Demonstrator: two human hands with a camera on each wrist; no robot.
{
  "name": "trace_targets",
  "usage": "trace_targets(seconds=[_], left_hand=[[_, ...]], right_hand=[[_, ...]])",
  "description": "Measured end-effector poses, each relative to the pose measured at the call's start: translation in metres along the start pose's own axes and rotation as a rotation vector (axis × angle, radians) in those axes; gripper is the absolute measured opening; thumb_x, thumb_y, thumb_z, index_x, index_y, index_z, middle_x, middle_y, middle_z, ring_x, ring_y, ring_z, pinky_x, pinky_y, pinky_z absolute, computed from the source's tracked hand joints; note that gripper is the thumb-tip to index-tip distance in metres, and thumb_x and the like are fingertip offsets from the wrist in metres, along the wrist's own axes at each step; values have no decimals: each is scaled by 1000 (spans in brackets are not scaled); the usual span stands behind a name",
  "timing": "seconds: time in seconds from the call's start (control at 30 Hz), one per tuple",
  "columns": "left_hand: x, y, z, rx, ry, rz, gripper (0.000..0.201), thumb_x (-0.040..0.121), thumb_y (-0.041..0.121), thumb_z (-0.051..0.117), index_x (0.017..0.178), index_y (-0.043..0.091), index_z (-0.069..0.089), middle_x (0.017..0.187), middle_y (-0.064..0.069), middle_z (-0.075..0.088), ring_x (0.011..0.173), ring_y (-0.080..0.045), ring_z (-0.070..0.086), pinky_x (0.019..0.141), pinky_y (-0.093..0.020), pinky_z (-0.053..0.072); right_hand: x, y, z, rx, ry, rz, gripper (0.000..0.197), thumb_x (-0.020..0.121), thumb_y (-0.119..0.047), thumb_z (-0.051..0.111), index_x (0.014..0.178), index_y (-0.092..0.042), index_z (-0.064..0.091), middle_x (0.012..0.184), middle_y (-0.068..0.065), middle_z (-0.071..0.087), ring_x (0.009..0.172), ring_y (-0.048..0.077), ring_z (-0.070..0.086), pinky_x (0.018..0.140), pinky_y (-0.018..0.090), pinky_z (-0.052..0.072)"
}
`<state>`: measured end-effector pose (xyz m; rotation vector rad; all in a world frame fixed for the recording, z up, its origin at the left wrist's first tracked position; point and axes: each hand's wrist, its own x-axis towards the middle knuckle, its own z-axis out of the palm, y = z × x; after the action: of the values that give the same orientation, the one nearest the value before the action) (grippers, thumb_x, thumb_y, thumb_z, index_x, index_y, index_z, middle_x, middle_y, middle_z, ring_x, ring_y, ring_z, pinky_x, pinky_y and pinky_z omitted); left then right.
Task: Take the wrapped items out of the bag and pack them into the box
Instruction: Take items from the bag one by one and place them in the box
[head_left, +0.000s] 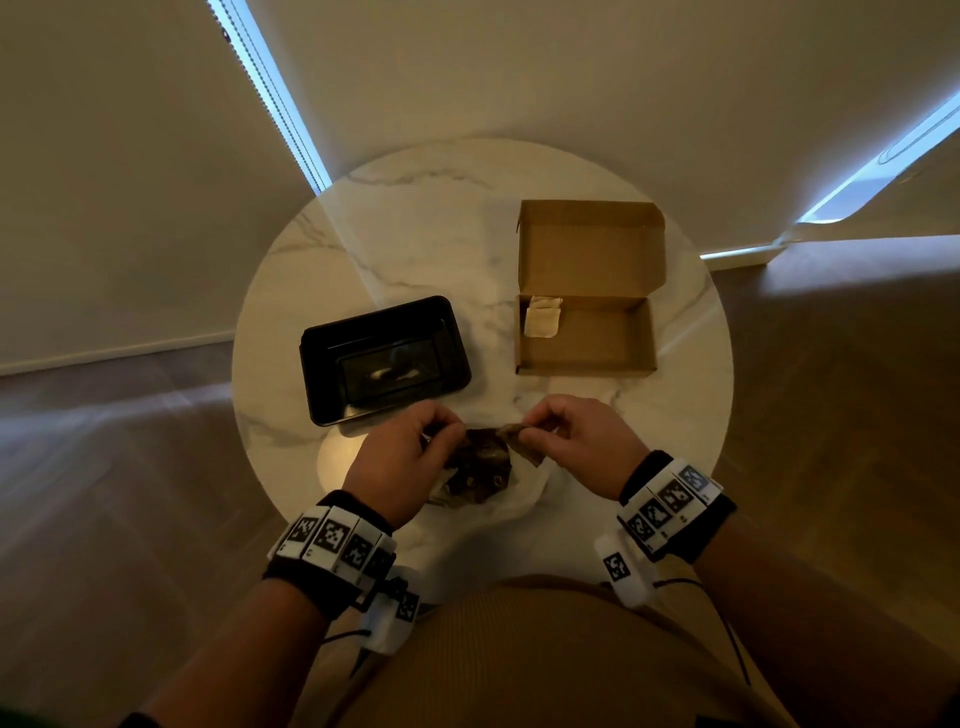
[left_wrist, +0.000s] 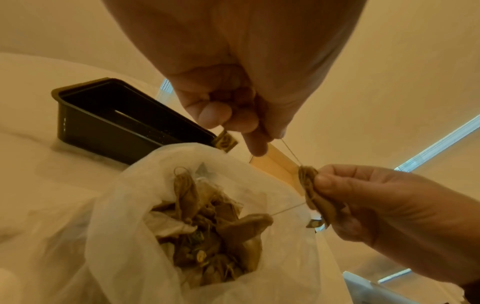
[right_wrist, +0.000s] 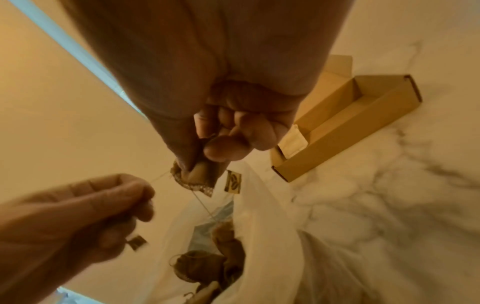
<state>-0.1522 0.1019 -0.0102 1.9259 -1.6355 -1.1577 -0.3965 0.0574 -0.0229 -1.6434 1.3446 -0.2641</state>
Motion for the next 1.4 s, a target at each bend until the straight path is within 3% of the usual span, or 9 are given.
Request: trace_targets(seconds=[0.13, 0.2, 0.33, 0.47, 0.67, 0.87, 1.1, 1.27, 1.4], left_hand=[[1, -2, 16, 60, -70, -20, 49, 89, 40, 75, 133, 32, 55, 127, 11, 57, 107, -6, 59, 92, -28, 57], [2, 1, 26, 117, -117, 64, 66, 80, 47, 82, 137, 33, 52, 133, 11, 51, 117, -8, 53, 100, -30, 53], [6, 11, 44, 198, -223, 170, 50, 81, 59, 76, 125, 39, 64, 146, 12, 41, 117, -3, 48, 99, -22, 45], [7, 10, 47, 169, -218, 214, 20, 96, 46, 63, 111, 38, 72, 142, 9, 46, 119, -6, 48, 103, -29, 47], [1, 7, 21, 115, -194, 240, 31, 105, 39, 50, 127, 28, 69, 135, 7, 60, 119, -7, 55, 106, -28, 46], [-15, 3, -6, 76, -128, 229, 30, 108, 36, 46, 124, 26, 69, 114, 10, 69, 102, -7, 61, 92, -28, 52], [-20, -14, -10, 51, -121, 67, 22, 107, 33, 48, 118, 30, 66, 100, 13, 68, 92, -6, 63, 80, -21, 51], [-19, -7, 0, -36, -120, 10, 15, 107, 31, 48, 117, 33, 59, 103, 9, 68, 90, -9, 64, 72, -15, 48], [-17, 16, -2, -69, -143, 94, 55, 95, 38, 67, 145, 31, 45, 111, 9, 61, 97, -7, 63, 87, -29, 59]], right_hand=[[-8, -5, 1, 154, 38, 41, 2, 94, -25, 71, 94, -23, 71, 81, -2, 75, 69, 14, 68, 66, 31, 58], [-14, -11, -1, 235, 46, 40, 4, 96, -21, 69, 95, -17, 69, 81, 3, 76, 65, 18, 69, 61, 29, 57], [-23, -21, -7, 367, 32, 48, 4, 97, -15, 67, 96, -12, 68, 81, 11, 75, 62, 16, 66, 57, 25, 54], [-23, -24, -12, 397, 59, 27, 2, 97, -12, 67, 96, -11, 68, 77, 8, 74, 61, 19, 66, 56, 27, 54], [-17, -16, -18, 422, 129, 68, 1, 95, -13, 69, 95, -12, 69, 78, 12, 74, 63, 23, 68, 56, 30, 54], [-13, -3, -10, 424, 239, 149, 7, 97, -16, 69, 98, -10, 68, 91, 18, 73, 61, 20, 68, 52, 28, 53], [-16, 0, -14, 425, 296, 168, 8, 96, -14, 68, 91, -8, 69, 59, -4, 64, 47, 11, 50, 46, 21, 41], [-34, -17, -25, 552, 207, 132, 4, 95, -12, 68, 96, -8, 69, 67, 7, 65, 53, 17, 53, 49, 27, 42], [-48, -39, -34, 652, 92, 97, 12, 89, -14, 69, 99, -7, 66, 75, 14, 69, 57, 23, 60, 52, 30, 47]])
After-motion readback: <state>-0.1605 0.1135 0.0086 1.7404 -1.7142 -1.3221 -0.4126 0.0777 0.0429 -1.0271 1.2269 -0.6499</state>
